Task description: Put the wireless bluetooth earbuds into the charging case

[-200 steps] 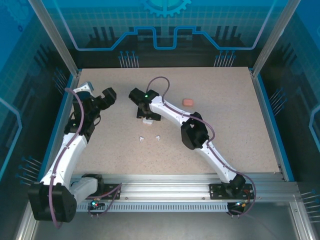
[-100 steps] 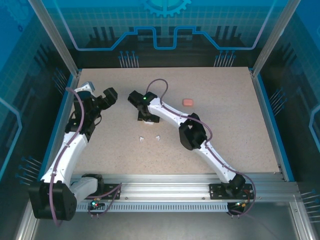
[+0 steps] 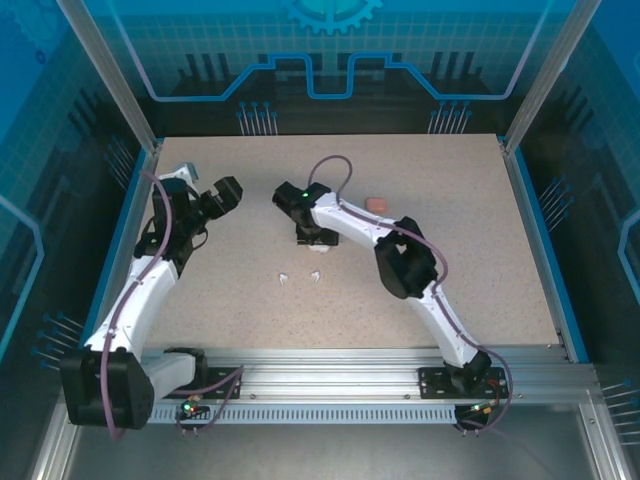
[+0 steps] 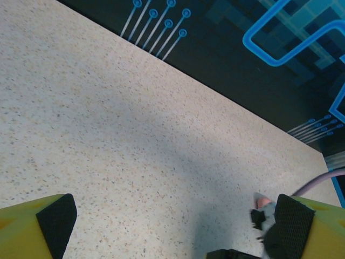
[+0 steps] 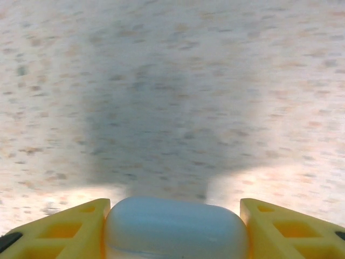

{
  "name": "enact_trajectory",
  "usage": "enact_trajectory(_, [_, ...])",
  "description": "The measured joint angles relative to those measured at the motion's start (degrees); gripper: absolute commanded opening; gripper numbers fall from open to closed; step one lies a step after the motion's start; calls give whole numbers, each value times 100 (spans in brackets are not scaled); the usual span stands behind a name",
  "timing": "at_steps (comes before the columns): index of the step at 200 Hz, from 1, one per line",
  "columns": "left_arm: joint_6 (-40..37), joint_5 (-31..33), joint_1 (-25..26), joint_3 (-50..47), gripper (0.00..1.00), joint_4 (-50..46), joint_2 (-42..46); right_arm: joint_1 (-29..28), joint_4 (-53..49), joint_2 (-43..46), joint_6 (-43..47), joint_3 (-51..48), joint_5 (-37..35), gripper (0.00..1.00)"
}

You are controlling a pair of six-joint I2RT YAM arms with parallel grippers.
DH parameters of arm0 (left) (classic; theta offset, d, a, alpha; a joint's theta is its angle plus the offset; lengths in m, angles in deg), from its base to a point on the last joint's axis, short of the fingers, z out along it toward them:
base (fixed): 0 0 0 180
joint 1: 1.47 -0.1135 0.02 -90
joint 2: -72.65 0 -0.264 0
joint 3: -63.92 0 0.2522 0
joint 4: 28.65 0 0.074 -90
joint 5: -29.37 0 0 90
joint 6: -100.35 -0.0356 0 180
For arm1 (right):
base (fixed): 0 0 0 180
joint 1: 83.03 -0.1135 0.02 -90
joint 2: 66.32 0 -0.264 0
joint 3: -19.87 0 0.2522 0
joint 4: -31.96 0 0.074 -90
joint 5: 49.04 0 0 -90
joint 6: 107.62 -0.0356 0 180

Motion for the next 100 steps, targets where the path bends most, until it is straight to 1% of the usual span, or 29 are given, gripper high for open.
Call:
enact_trajectory(20, [7, -52, 278, 44, 99, 15, -151, 269, 297, 708, 66, -935, -11, 51])
enact_trajectory(51, [140, -74, 979, 44, 99, 109, -435, 769, 841, 1622, 129, -2398, 2, 52])
enact_trajectory(76, [286, -11, 1523, 44, 99, 299, -765, 1045, 1167, 1967, 243, -3259, 46, 52])
enact_trajectory(100, [435, 114, 1928, 44, 99, 492, -1040, 1220, 1453, 2140, 378, -3888, 164, 53])
